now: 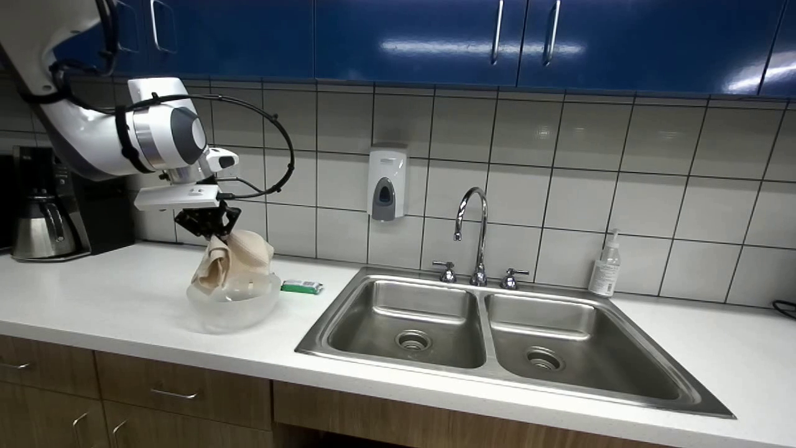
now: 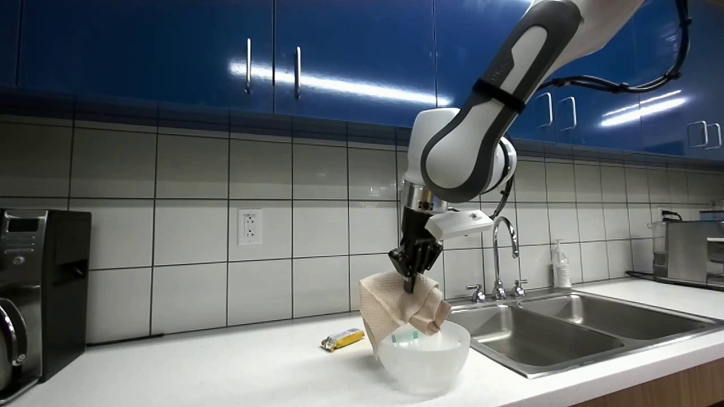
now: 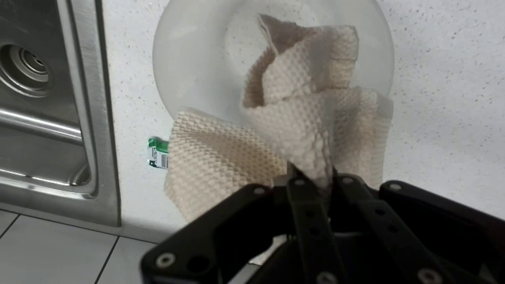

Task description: Pick the cream towel and place it in the clear bowl

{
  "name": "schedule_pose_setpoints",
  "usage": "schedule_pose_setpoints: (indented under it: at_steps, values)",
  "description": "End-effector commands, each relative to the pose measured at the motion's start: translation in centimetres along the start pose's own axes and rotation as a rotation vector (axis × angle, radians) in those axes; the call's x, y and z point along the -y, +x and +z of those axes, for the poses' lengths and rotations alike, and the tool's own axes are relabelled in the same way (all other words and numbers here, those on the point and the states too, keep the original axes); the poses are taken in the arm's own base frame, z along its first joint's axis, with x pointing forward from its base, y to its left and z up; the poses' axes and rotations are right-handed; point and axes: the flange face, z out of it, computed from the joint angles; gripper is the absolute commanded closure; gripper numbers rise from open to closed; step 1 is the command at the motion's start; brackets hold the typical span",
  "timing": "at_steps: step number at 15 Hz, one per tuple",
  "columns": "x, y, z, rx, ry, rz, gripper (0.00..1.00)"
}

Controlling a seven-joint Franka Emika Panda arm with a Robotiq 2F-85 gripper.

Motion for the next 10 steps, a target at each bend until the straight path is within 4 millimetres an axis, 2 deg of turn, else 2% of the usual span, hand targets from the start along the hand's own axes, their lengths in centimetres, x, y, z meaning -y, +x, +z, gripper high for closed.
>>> schedule_pose_setpoints:
  at_steps: [1, 7, 8, 10]
  values:
    - [-1.1, -1.3, -0.1, 0.031, -0.011, -0.001, 0.98]
    - [-1.8, -2.2, 0.7, 0.057, -0.013, 0.011, 0.98]
    - [-1.8, -2.3, 0.7, 0.063, -0.015, 0.009, 0.66]
    - [-1.7, -2.4, 0.8, 0.065, -0.014, 0.007, 0.58]
